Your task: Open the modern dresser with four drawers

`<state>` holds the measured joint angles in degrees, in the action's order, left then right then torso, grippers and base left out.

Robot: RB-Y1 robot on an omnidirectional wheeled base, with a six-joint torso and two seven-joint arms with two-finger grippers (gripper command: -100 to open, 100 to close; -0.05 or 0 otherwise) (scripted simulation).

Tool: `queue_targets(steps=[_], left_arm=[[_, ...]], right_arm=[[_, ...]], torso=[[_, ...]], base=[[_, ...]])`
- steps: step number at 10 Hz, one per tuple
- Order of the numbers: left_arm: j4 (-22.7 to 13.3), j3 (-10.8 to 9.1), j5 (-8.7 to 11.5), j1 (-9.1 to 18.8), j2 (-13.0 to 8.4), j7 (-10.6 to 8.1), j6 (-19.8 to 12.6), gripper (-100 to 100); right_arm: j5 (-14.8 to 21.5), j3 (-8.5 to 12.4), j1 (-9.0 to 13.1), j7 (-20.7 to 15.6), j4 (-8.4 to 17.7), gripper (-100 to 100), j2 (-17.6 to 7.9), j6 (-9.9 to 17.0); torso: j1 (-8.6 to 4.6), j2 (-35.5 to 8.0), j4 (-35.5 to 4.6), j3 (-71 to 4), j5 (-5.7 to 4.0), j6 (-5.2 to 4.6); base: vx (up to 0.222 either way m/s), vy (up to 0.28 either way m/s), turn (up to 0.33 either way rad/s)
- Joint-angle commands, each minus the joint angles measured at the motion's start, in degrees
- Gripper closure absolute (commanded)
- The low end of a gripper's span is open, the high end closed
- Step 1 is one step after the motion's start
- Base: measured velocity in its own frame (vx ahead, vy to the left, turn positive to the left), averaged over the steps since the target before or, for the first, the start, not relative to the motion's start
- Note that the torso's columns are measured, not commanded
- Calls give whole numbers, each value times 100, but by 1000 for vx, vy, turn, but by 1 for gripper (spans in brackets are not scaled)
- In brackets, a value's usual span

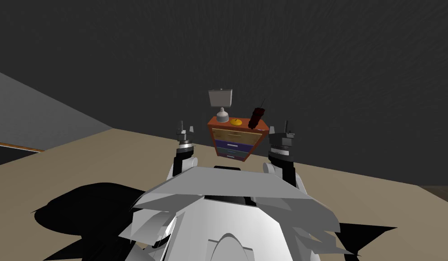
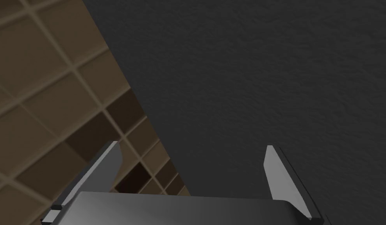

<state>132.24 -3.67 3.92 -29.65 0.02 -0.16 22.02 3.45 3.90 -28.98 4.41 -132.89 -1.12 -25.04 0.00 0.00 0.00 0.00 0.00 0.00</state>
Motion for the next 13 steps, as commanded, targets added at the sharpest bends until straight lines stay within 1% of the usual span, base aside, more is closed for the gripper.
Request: queue_targets(steps=[1,3,9,10,11,13], left_arm=[[0,0,0,0,0,0,0,0],[1,0,0,0,0,0,0,0],[2,0,0,0,0,0,1,0],[2,0,0,0,0,0,1,0],[0,0,0,0,0,0,0,0],[-1,1,0,0,1,0,0,0]], right_arm=[[0,0,0,0,0,0,0,0],[0,0,0,0,-1,0,0,0],[0,0,0,0,-2,0,0,-1],[98,-26,4,-9,88,-100,-177,97],[200,-53,7,-18,177,-100,-293,196],[496,-130,12,-42,429,-100,-501,484]], torso=[[0,-232,-235,-467,0,0],[0,-1003,-1006,-2014,0,0],[0,-3539,-3537,-7073,0,0],[0,-3962,-3960,-7919,0,0],[5,-4156,-4149,-8313,1,1],[13,-4225,-4222,-8449,4,0]], base=[[0,0,0],[0,0,0],[0,0,0],[0,15,39],[-19,38,76],[-19,70,72]])
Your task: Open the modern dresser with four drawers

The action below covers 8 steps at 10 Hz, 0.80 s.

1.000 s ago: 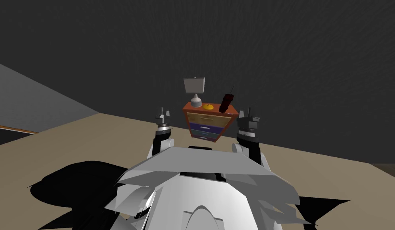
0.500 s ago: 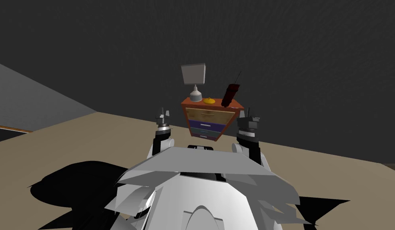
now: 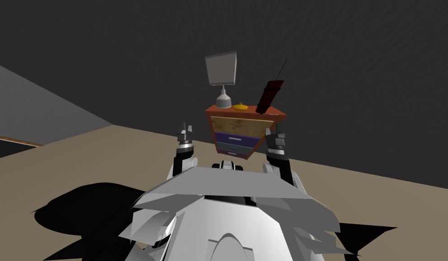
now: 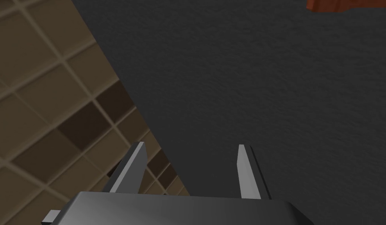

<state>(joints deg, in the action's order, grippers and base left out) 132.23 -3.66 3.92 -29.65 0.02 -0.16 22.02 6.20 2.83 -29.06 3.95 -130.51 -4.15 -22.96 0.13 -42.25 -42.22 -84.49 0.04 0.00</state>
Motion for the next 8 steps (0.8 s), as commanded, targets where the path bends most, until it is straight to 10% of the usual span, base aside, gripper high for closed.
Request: queue_targets(steps=[1,8], left_arm=[[0,0,0,0,0,0,0,0],[0,0,0,0,0,0,0,0]], right_arm=[[412,-73,20,-11,345,-100,-281,425],[1372,-329,11,-84,1080,-100,-516,1418]], torso=[[-2,-3,-4,-6,0,0],[-17,-2,-6,-9,-4,-1]], base=[[-38,84,101],[-27,73,73]])
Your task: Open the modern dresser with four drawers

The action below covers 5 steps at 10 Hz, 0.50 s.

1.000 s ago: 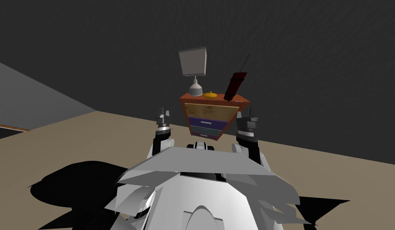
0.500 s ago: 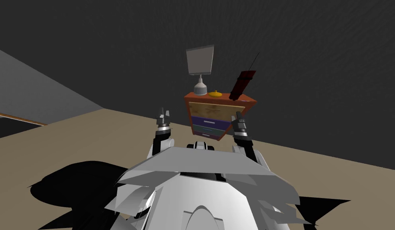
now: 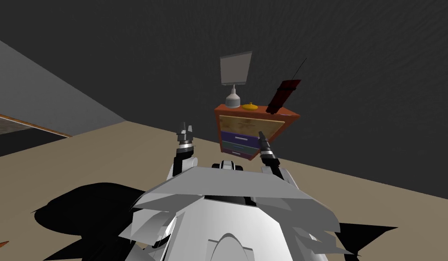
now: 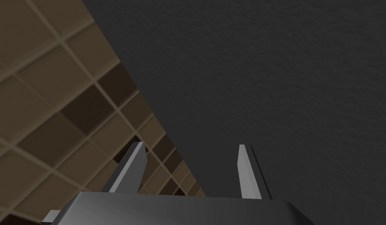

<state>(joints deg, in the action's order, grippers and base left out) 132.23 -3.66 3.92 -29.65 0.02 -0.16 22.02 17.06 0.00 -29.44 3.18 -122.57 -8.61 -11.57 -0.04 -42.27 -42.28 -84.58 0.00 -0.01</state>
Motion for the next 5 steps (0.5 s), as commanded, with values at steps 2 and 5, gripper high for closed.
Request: queue_targets(steps=[2,5], left_arm=[[0,0,0,0,0,0,0,0],[0,0,0,0,0,0,0,0]], right_arm=[[575,-122,44,-29,579,-100,-115,536],[952,-201,38,-53,818,-100,-160,863]], torso=[[1,-5,-1,3,0,-1],[9,0,1,0,0,2]], base=[[-26,76,73],[-17,81,75]])
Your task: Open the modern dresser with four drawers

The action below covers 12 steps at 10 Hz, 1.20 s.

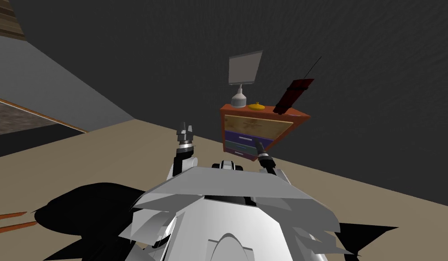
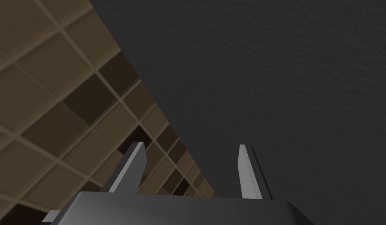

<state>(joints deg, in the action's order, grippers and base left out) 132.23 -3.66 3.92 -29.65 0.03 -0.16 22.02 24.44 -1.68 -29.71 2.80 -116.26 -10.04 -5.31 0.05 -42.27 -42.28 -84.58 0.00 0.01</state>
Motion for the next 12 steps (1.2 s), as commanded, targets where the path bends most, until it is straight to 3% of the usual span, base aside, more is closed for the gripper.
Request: queue_targets(steps=[1,2,7,9,10,11,12], left_arm=[[0,0,0,0,0,0,0,0],[0,0,0,0,0,0,0,0],[0,-1,0,-1,0,0,0,0],[0,-1,0,0,0,0,0,0],[0,-1,0,-1,-1,0,0,0],[0,-1,0,0,0,0,0,0],[0,-1,0,-1,0,0,0,0]], right_arm=[[435,-115,58,-39,410,-100,-59,464],[545,-115,58,-39,435,-100,-59,548],[1427,-373,48,-129,1157,-100,-192,1378],[1587,-373,48,-129,1221,-100,-192,1531],[1826,-461,51,-165,1416,-100,-236,1856],[1945,-461,51,-165,1494,-100,-236,1869],[2085,-549,57,-204,1662,-100,-280,2185]], torso=[[-5,-1,-1,1,0,-2],[0,-3,-1,2,0,0],[-11,0,-1,0,-1,-2],[-6,-4,-2,3,1,-3],[-20,3,0,-1,-4,-2],[-8,4,1,-2,-3,1],[-2,3,1,-2,1,-2]], base=[[-25,99,116],[-24,80,65],[-19,89,101],[-12,58,32],[2,59,122],[6,66,80],[-8,76,160]])
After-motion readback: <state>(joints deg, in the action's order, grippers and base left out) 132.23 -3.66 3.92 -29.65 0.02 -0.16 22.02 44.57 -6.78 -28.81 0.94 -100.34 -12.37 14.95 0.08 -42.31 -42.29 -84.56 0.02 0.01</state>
